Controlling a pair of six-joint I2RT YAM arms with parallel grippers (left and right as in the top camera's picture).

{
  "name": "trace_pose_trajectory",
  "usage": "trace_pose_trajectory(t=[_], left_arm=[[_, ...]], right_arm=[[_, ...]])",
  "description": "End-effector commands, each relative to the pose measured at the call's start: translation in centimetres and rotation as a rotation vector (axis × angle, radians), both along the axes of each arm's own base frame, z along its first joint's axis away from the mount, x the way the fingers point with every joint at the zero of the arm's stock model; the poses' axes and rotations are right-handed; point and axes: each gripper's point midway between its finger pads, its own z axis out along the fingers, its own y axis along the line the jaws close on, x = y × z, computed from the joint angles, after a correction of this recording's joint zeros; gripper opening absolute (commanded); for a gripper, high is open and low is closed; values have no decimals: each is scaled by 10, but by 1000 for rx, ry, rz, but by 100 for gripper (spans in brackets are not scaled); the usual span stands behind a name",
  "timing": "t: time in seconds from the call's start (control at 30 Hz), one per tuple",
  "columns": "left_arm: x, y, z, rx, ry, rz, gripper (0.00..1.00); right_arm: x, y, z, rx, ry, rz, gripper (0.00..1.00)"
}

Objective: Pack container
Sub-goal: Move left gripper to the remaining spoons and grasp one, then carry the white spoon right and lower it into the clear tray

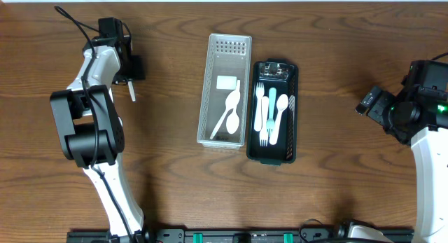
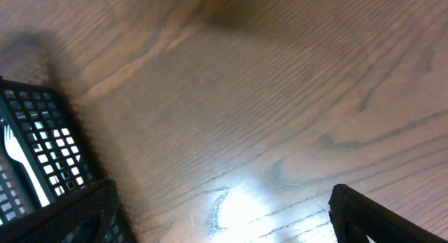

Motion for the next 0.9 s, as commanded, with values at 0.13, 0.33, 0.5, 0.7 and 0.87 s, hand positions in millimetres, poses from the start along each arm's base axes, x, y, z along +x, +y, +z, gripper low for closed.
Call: trace_pose_trajectory(t=[0.13,0.33,0.5,0.7,0.87], left_arm=[[-6,0,-13,-2,31,-15,43],[-14,-2,-27,-9,75,-15,43],[-15,-2,-28,-10,80,-15,36],[-20,-2,-29,-13,100,-15,34],[-24,-3,-31,-16,119,-15,33]], right_arm=[[-3,-4,-1,-10,13,0,99],[-7,-3,-3,-6,31,1,99],[-8,-2,-3,-5,34,1,99],[-9,-2,-4,-4,38,1,99],[-11,-1,-4,-1,48,1,99]])
